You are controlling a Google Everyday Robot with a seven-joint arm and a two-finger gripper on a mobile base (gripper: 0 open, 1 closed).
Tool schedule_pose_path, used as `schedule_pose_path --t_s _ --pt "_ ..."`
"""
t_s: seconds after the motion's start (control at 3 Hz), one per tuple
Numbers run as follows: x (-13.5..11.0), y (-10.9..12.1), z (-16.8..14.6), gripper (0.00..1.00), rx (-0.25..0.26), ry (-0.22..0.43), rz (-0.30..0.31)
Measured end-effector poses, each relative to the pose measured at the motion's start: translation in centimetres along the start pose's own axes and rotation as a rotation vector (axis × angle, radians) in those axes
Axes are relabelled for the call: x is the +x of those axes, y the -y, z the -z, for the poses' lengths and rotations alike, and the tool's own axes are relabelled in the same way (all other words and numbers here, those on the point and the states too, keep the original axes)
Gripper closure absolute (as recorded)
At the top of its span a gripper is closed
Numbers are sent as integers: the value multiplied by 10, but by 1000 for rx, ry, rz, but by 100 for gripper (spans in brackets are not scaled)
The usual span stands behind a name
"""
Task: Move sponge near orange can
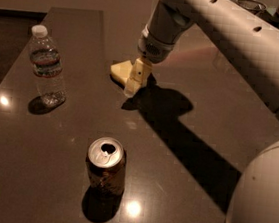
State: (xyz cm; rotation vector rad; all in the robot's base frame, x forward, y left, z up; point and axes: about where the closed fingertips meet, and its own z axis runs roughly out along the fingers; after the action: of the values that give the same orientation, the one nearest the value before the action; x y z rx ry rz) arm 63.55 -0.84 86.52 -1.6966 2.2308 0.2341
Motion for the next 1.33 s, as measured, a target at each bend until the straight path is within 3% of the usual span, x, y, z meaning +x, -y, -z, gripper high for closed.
schedule_pose_path --t_s 0.67,1.33 --pt "-23 -10 -21 45 2 -50 38" --pt "-1 -43 21 92 47 -84 136"
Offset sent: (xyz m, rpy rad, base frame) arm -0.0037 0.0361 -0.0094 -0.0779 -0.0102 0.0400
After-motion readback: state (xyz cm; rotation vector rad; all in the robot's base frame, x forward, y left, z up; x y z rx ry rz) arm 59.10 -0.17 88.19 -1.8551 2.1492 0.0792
